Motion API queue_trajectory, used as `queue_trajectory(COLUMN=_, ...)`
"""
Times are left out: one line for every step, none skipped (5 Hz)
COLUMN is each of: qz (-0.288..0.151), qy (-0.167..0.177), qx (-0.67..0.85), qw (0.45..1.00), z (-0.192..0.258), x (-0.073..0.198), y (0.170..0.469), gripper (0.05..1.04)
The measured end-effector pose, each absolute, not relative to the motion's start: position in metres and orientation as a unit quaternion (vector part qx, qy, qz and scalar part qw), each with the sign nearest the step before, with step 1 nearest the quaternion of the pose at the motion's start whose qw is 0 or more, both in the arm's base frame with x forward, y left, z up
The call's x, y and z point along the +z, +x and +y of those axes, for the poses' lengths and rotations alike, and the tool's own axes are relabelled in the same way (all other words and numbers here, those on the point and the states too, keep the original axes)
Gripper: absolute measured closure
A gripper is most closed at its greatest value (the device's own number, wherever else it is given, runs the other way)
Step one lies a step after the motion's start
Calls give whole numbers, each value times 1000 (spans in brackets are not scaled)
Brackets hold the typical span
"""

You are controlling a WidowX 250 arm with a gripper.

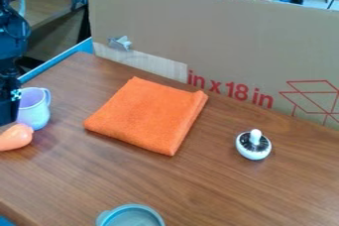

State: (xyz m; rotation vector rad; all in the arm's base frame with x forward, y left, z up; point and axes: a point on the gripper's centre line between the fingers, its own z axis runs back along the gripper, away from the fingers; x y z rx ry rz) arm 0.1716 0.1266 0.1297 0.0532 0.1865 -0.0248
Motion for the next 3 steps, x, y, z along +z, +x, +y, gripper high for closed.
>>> queue_trajectory(qz=100, qy=20, qx=-12, qw=995, z=125, x=125, y=171, gripper=79)
queue_trajectory(qz=74, qy=19, qx=-11, qw=997, z=135, x=125, y=197, gripper=79)
queue_trajectory(qz=59, qy=20, qx=-11, qw=998, z=143, x=121, y=216, gripper=79)
